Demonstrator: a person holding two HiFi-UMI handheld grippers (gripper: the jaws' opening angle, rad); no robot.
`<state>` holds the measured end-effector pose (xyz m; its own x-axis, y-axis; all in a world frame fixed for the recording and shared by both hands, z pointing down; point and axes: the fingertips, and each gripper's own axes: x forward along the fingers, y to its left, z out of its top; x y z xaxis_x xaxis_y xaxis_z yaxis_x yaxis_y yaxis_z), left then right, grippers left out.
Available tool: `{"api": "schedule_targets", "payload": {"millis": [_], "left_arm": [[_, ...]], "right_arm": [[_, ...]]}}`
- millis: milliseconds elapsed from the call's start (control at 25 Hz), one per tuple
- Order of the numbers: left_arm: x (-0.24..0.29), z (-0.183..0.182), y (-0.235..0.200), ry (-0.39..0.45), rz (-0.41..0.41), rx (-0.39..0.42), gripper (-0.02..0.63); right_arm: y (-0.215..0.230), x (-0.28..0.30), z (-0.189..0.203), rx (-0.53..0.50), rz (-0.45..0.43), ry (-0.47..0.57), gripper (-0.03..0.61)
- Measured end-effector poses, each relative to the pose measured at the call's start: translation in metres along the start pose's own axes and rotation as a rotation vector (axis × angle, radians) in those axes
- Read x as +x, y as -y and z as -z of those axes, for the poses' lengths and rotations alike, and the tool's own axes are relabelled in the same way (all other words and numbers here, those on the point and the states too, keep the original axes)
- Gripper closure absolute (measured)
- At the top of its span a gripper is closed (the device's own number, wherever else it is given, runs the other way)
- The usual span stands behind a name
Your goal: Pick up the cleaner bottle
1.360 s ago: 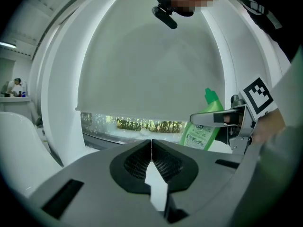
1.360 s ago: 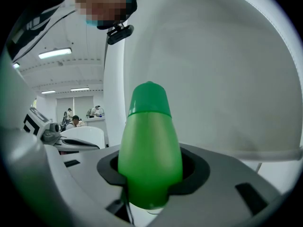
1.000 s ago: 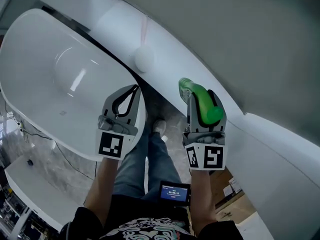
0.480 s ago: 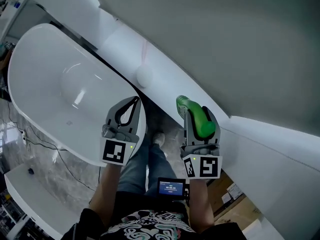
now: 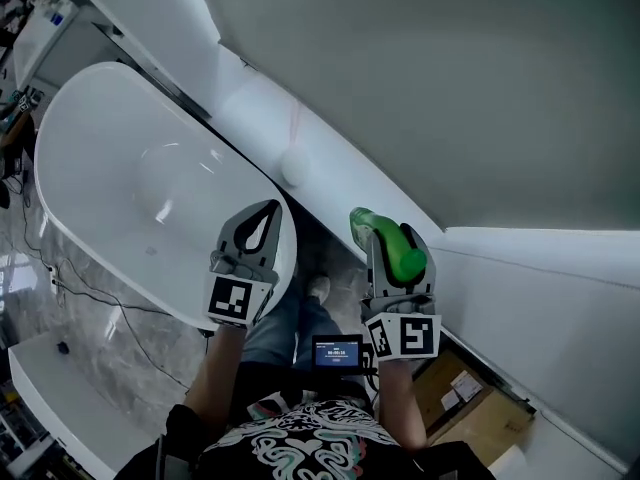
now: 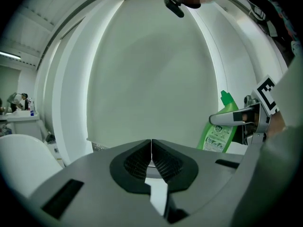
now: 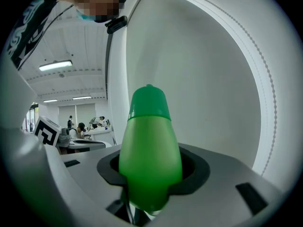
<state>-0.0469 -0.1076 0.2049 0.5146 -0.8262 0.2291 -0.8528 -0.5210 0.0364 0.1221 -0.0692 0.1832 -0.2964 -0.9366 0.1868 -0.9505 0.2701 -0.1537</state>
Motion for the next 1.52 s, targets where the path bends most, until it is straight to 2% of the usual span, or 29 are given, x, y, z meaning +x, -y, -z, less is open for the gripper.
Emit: {"api": "schedule_targets", "payload": {"millis": [160,600,1000,1160,1520], "left_arm": [[-0.015,-0.024,0.000,0.041,-0.024,-0.022,0.595],[-0.045,-0.064,-0.001,0.020,-0.020,0.083,0.595],[-0.059,-0.104,-0.006,0.038,0.009,0.071,0.595],[-0.063,-0.105,-0.006,0.058,0.012,0.067,0.595],[-0.064,-0.114,-0.023,0.063,0.011,0.070,0.595]], "right_arm": [[-0.006,-0.020,-0.014,-0.002,-0.004,-0.016,0.371],[-0.013,-0.052,-0.033,-0.004,0.021,-0.035,0.373],[-0.032,-0.048,-0.071,-0.016,0.011,-0.029,0.373],[-0.040,-0.053,-0.080,-0.044,0.012,-0.004,0.373],[-0.055,-0.042,-0.098,-0.037,-0.002,0.030,0.373]]}}
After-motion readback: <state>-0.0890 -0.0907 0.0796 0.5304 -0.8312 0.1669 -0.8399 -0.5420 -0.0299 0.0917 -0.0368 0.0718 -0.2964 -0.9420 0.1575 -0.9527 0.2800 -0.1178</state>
